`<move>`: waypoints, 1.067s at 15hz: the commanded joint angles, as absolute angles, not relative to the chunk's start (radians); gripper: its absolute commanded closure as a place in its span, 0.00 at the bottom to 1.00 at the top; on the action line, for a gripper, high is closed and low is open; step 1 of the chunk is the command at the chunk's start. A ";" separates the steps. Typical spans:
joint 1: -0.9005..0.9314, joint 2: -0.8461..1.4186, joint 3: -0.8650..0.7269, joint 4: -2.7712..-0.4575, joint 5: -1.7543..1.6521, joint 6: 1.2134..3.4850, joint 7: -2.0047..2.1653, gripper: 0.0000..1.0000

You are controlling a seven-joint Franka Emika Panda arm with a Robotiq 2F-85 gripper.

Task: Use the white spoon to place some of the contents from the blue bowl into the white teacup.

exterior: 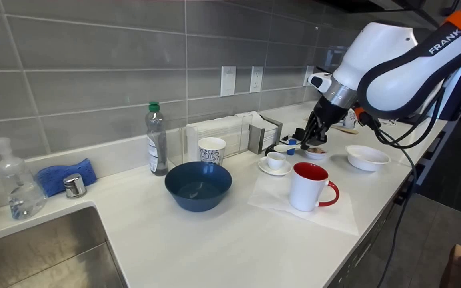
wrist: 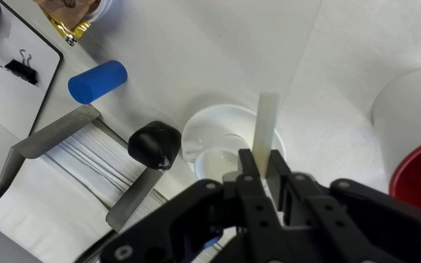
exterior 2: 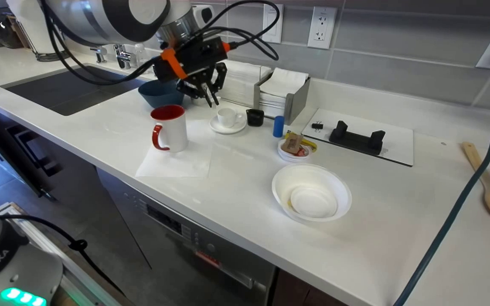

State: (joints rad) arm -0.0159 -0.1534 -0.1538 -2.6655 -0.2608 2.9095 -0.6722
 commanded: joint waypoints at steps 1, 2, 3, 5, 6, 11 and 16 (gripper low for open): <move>0.007 -0.136 -0.156 -2.675 -0.224 2.920 -0.744 0.97; 0.014 -0.130 -0.159 -2.683 -0.215 2.934 -0.771 0.97; 0.047 -0.119 -0.184 -2.696 -0.177 2.952 -0.833 0.97; 0.082 -0.105 -0.209 -2.720 -0.102 2.983 -0.933 0.97; 0.114 -0.102 -0.231 -2.737 -0.025 2.999 -1.009 0.97; 0.204 -0.115 -0.319 -2.756 0.265 2.997 -1.275 0.97; 0.267 -0.141 -0.409 -2.743 0.504 2.924 -1.533 0.97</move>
State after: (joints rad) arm 0.2266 -0.1061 -0.3534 -2.7432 0.3865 2.9757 -1.3939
